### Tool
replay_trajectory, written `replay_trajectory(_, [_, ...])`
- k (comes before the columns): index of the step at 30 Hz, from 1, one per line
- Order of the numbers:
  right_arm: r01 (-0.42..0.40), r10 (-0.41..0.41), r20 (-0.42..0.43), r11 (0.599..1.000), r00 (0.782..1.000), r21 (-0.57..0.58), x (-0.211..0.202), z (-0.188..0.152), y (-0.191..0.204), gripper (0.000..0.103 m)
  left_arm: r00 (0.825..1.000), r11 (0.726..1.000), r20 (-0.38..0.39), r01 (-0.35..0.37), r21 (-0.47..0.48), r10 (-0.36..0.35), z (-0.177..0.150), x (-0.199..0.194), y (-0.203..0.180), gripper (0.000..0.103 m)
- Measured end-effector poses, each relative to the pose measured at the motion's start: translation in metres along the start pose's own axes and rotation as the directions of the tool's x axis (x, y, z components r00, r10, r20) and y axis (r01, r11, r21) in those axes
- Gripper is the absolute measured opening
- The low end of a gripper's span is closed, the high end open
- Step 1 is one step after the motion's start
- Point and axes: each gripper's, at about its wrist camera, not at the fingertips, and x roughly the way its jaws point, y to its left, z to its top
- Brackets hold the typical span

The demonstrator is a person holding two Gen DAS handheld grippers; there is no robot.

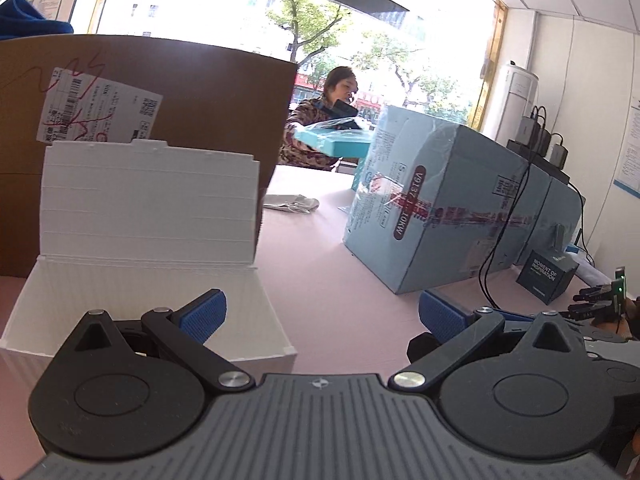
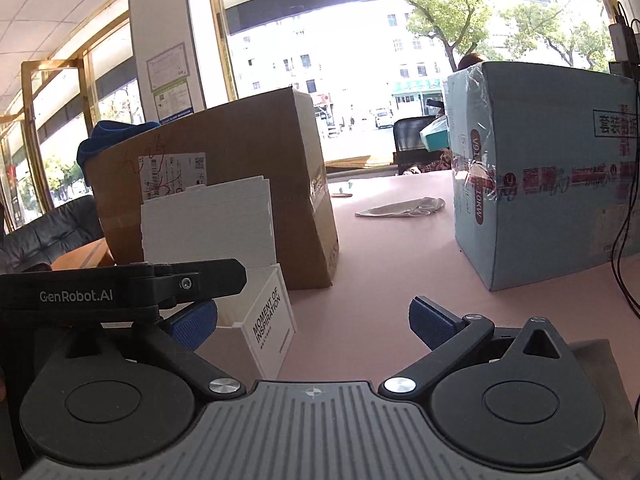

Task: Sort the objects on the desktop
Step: 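Withdraw the left gripper from the box toward the grey cloth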

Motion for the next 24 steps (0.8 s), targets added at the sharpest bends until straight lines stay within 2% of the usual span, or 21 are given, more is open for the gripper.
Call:
replay_trajectory(4, [0.027,-0.027,0.033,1.000,0.999,-0.006,-0.022,-0.010,-0.025,0.103,1.000,0.998,-0.005,0.027,0.052,-0.027,-0.008,0.009,-0.033,0.103])
replay_trajectory(10, [0.048,-0.054,0.092,0.997,0.994,0.065,-0.049,-0.030,-0.068,0.103,0.996,0.994,-0.053,0.077,0.082,-0.073,-0.015,0.037,-0.087,0.103])
replay_trajectory(16, [0.109,-0.127,0.171,0.988,0.977,0.107,-0.074,-0.049,-0.107,0.103,0.991,0.985,-0.072,0.122,0.119,-0.114,-0.023,0.059,-0.135,0.103])
replay_trajectory(20, [0.113,-0.158,0.231,0.974,0.960,0.198,-0.081,-0.062,-0.135,0.103,0.985,0.982,-0.082,0.157,0.104,-0.149,-0.027,0.076,-0.158,0.103])
replay_trajectory(24, [0.117,-0.219,0.262,0.927,0.940,0.357,-0.084,-0.081,-0.165,0.103,0.984,0.984,-0.090,0.163,0.077,-0.156,-0.030,0.096,-0.172,0.103])
